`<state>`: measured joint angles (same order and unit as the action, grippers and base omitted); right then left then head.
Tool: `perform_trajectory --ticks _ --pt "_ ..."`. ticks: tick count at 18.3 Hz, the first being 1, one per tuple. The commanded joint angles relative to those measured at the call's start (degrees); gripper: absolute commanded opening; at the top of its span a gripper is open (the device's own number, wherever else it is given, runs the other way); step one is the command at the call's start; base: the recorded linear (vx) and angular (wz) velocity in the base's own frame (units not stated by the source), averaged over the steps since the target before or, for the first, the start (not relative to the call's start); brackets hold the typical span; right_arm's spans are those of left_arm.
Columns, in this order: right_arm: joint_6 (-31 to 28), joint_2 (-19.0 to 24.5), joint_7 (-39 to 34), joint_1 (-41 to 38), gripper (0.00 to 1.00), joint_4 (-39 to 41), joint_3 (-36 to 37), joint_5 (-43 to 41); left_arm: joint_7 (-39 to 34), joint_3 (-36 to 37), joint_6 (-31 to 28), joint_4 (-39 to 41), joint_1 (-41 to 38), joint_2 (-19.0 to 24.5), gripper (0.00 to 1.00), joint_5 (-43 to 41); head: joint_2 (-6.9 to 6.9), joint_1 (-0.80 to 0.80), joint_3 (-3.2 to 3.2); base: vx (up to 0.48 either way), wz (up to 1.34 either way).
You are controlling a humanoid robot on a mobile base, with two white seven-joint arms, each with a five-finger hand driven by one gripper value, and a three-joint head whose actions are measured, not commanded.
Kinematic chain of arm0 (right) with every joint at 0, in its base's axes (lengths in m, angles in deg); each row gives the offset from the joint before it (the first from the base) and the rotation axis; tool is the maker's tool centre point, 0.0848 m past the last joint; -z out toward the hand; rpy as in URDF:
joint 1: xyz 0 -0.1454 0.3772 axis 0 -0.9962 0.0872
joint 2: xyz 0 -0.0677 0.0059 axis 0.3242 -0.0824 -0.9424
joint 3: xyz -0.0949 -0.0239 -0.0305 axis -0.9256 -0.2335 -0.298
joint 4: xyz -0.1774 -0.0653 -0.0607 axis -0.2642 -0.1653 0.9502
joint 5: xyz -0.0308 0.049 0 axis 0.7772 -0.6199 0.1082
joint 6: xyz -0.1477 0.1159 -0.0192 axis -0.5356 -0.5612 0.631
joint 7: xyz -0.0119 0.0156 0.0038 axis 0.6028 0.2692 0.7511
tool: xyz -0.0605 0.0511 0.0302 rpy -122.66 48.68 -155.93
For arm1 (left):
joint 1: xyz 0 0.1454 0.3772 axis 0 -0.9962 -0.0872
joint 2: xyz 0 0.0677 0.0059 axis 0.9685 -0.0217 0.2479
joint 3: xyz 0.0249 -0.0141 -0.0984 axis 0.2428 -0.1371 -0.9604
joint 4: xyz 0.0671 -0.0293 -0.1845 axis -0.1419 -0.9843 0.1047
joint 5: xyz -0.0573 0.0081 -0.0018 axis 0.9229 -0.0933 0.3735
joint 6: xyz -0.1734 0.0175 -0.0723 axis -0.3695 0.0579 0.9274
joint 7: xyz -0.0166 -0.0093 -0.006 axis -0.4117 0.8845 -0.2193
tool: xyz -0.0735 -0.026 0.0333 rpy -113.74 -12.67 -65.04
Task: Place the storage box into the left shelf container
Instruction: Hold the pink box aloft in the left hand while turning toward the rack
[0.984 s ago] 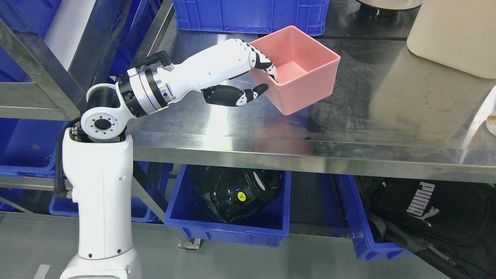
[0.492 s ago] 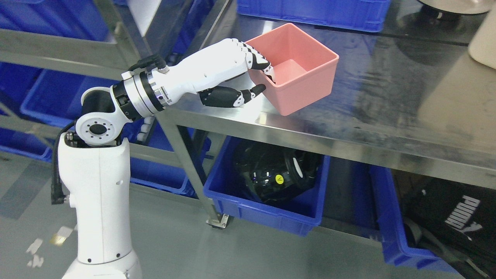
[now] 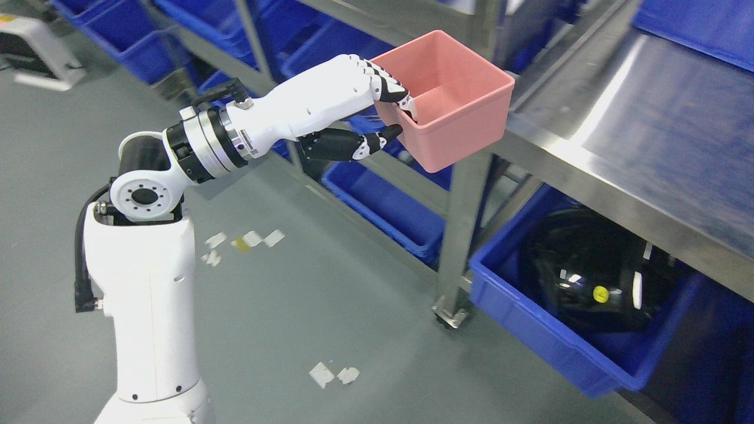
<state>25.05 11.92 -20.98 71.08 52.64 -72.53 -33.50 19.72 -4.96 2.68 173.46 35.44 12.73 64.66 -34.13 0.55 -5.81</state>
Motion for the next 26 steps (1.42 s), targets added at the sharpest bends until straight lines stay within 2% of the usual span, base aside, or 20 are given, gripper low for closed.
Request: perform_trajectory --ticks 1,14,26 --pt "0.01 -1.0 -10.13 -1.49 1.0 1.0 0.0 -0.18 -0.12 -2.4 0.02 0.59 0.07 1.0 0.0 0.0 0.0 0.0 0.0 -0.045 1.24" --pt "0.01 -1.0 -10.13 -1.49 1.0 1.0 0.0 -0.18 -0.56 -4.25 0.37 0.59 -1.68 1.0 0.02 0.0 -0.03 0.0 0.0 0.103 1.08" --pt "0.01 -1.0 -10.13 -1.49 1.0 1.0 0.0 -0.18 -0.65 -4.78 3.62 0.59 -2.65 1.0 0.02 0.0 -0.03 0.0 0.0 0.385 0.17"
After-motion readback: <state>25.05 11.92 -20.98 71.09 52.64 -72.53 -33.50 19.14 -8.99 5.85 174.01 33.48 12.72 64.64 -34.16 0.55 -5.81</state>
